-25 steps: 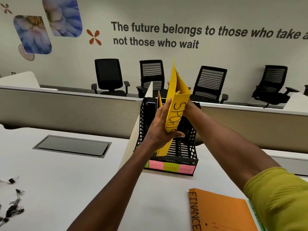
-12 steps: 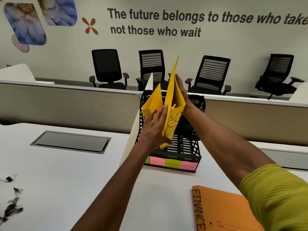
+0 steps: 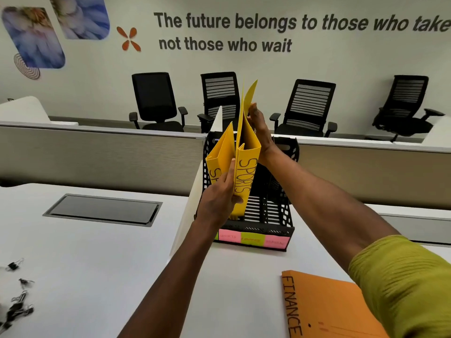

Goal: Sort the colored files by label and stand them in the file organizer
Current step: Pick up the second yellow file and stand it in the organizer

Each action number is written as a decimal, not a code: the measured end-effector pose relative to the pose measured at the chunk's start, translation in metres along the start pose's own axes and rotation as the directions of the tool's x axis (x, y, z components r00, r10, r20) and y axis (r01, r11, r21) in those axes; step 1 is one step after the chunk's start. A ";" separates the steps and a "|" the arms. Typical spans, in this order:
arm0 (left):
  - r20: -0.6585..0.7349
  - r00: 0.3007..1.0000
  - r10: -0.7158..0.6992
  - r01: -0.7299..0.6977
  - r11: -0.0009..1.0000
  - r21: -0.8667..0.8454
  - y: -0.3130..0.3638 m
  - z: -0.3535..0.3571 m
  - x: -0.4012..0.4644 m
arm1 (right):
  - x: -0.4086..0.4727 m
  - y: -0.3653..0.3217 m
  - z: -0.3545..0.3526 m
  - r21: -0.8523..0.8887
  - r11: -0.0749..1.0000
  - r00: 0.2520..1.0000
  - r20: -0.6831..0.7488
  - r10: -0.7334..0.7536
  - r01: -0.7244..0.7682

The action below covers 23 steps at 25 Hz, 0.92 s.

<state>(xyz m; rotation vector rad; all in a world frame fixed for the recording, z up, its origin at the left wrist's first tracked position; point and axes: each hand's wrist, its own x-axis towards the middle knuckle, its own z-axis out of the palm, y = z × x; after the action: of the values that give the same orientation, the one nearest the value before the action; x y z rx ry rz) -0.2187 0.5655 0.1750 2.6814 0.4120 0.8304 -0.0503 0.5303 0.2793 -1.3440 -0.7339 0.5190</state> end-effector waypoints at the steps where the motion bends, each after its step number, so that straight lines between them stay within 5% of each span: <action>1: -0.015 1.000 -0.008 0.008 1.000 0.010 0.000 0.002 -0.002 | -0.002 -0.002 0.001 0.014 1.000 1.000 -0.012 -0.011 0.011; 9: -0.049 0.987 -0.155 0.158 0.985 0.069 0.001 0.011 -0.005 | -0.043 0.049 0.001 -0.060 0.958 0.957 0.056 0.284 -0.280; 16: -0.165 0.971 -0.174 0.181 0.983 0.027 -0.010 0.019 -0.019 | -0.101 0.127 0.005 -0.015 0.974 0.972 0.063 0.228 -0.228; 23: -0.269 0.938 -0.219 0.230 0.973 0.009 -0.017 0.035 -0.024 | -0.124 0.177 -0.006 -0.570 0.821 0.999 -0.033 0.031 -0.044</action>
<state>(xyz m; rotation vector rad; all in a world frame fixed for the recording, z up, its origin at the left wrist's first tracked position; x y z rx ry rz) -0.2205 0.5656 0.1288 2.5001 0.7897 1.1246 -0.1170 0.4674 0.0836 -1.9262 -0.8858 0.3178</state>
